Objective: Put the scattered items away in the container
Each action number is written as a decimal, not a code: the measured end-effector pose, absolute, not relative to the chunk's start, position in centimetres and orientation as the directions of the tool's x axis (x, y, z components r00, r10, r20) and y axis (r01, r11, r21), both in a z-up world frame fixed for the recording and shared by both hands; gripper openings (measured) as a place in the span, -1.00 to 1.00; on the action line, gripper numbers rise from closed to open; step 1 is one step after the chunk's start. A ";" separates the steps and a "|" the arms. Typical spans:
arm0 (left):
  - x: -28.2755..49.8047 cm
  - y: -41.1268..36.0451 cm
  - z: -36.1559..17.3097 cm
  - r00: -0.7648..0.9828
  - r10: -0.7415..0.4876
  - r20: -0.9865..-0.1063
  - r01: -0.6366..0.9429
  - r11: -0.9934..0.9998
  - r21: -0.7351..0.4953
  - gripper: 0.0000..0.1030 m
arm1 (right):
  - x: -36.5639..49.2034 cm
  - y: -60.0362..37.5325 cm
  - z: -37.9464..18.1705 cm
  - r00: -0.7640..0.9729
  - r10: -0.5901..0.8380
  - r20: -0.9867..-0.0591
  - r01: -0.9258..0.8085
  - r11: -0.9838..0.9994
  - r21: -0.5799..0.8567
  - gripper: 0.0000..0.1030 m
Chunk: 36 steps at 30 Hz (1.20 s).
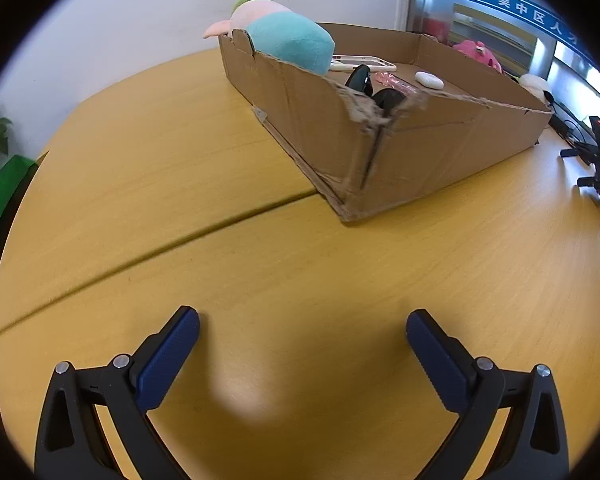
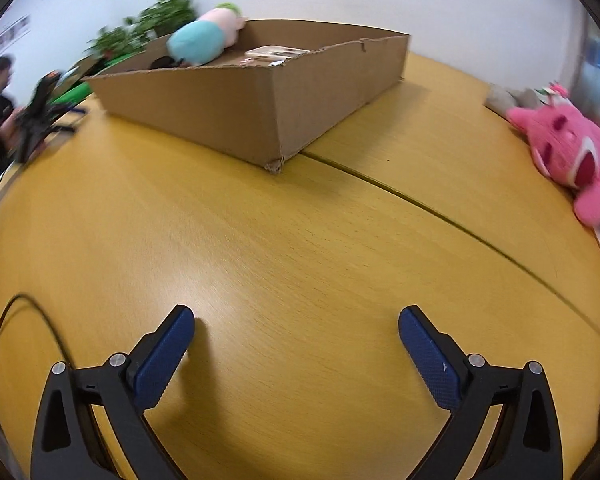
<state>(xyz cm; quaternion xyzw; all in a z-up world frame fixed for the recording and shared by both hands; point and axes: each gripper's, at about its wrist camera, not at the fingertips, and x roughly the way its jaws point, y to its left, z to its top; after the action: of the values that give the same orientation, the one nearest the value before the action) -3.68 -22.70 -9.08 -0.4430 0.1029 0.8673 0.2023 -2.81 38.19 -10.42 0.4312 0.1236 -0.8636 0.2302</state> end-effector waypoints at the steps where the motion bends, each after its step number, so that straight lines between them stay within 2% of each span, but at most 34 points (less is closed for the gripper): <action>1: -4.0 -22.9 -9.1 -0.522 0.267 -0.810 -0.454 -0.891 -0.001 1.00 | -2.9 38.7 -10.4 -0.521 -0.293 -0.802 0.506 -0.862 -0.014 1.00; 36: -4.9 -23.9 -9.2 -0.527 0.261 -0.809 -0.444 -0.896 0.000 1.00 | -3.5 40.5 -10.4 -0.516 -0.299 -0.802 0.520 -0.854 -0.016 1.00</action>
<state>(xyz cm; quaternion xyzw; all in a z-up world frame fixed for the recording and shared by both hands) -4.88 -23.94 -9.17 -0.4421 0.1037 0.8675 0.2032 -3.50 40.47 -10.39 0.4305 0.1282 -0.8612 0.2377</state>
